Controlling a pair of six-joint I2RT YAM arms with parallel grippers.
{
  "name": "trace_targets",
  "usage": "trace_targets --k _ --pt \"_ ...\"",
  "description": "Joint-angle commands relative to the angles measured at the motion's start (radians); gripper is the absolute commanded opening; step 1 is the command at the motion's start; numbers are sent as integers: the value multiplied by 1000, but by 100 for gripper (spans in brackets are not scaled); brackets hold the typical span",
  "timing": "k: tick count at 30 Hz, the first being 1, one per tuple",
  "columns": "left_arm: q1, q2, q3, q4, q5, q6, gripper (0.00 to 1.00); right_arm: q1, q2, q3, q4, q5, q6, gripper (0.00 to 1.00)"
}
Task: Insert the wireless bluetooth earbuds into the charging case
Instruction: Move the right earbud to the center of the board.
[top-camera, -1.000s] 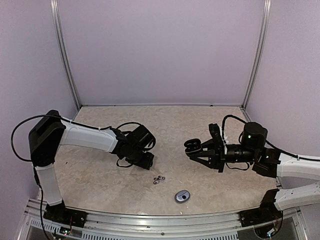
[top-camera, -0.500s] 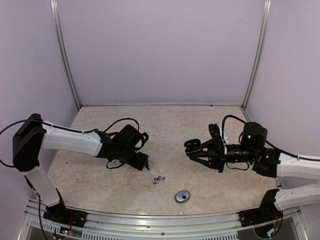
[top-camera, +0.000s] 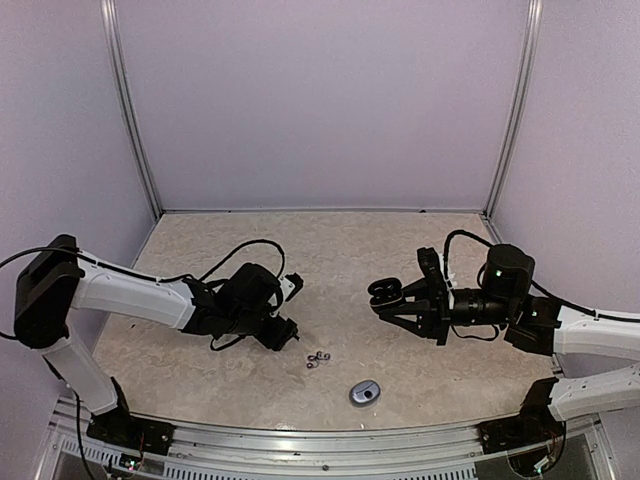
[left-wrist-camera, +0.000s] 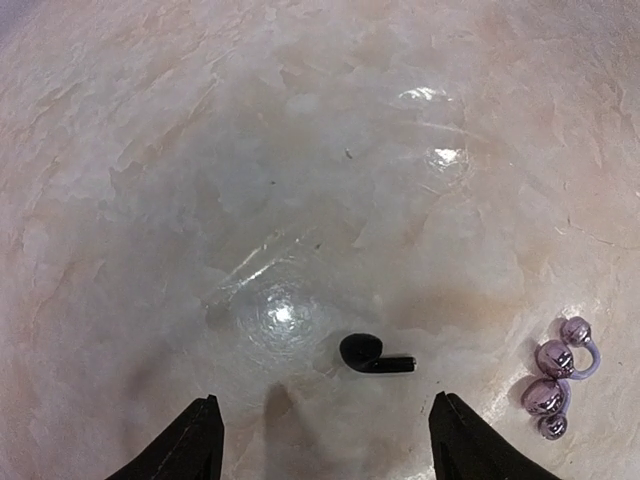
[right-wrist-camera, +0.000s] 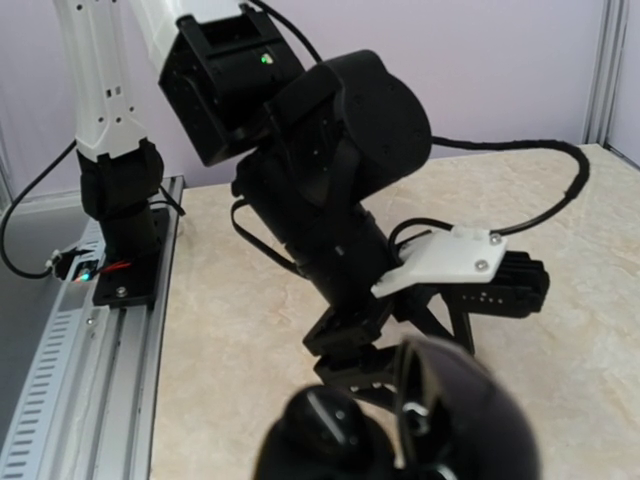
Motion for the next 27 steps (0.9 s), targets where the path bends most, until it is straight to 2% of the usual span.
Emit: trace_targets --k 1,17,27 --pt "-8 33 -15 67 -19 23 71 -8 1 26 1 -3 -1 0" --pt "-6 112 -44 129 -32 38 70 -8 4 26 -3 0 -2 0" --pt "-6 248 65 173 -71 11 65 -7 3 28 -6 3 -2 0"
